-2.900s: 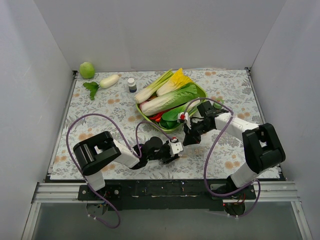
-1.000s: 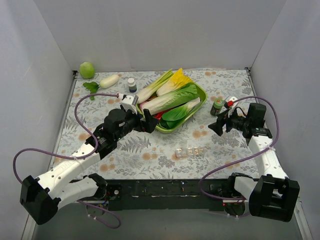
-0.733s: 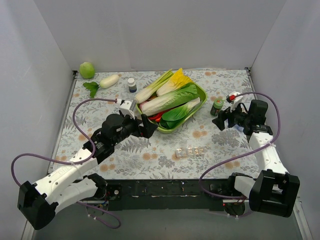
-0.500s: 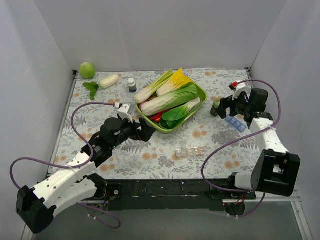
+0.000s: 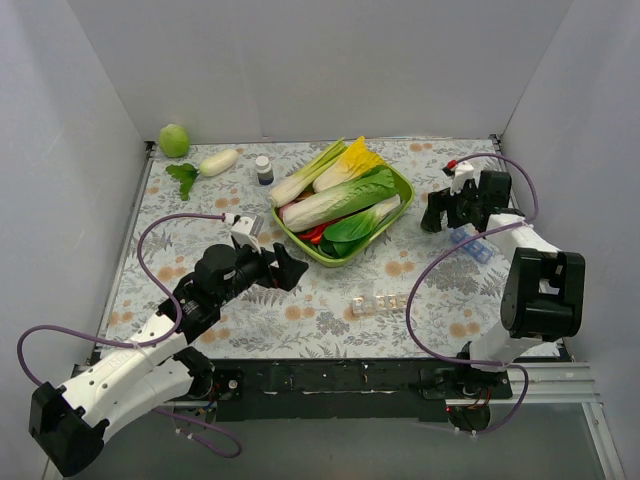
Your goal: Sort the pills into containers
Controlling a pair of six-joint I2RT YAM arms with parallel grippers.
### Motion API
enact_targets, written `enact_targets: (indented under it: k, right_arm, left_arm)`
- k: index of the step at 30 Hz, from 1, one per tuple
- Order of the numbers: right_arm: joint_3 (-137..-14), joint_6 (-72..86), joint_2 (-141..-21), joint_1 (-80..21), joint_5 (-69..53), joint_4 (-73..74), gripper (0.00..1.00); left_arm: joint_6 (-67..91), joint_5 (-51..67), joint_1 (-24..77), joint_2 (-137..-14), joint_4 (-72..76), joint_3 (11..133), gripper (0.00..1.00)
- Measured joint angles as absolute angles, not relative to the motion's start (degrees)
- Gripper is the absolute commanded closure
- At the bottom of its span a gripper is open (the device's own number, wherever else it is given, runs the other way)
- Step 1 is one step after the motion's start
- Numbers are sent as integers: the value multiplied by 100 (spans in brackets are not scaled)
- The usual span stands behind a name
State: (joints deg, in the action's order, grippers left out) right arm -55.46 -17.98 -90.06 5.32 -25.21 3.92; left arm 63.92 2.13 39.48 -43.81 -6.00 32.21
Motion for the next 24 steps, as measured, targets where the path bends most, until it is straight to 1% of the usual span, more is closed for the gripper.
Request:
enact_targets:
  k: [1,4,5,7,8,10,11,14,19,24]
  right_arm:
    - [-5586,-1804,-9087,482,-2456,370,7]
    - [-5645,-1839,-9253,349,-2298,231,16]
    - [-5651,-1861,-9301,307,-2252,185,26]
    - [-5651,-1927,-9323,268,-2215,154,44]
    - [-5651,-1979,-9323,259,-2209,143,60]
    - [-5642,-2110,-9303,259,-2259,119,67]
    - [-5618,-2182,-9282,248,-2309,121,72]
    - [-5426,-2593,-9059,233,-2596,209,77]
    - [-5131,-3820,-8403,23,-3551,1057,82]
    - [-4823,-4676,-8134,-598,-4311,1579,81]
  left_arm:
    - [6386,246,3948,-4383,-600,3221,2]
    - [6342,401,3948,-4383,-550,3208,2]
    - [6309,493,3948,-4381,-495,3181,2]
    - [6259,650,3948,-4381,-425,3122,2]
    - [6215,762,3948,-4379,-377,3076,2]
    - [6121,998,3948,-4364,-276,2965,2]
    - [6075,1096,3948,-4355,-204,2906,2]
    - [5863,1511,3948,-4318,49,2661,2]
    - [5505,2182,3951,-4353,388,2458,2]
    - [5266,2462,4069,-4633,742,2456,2]
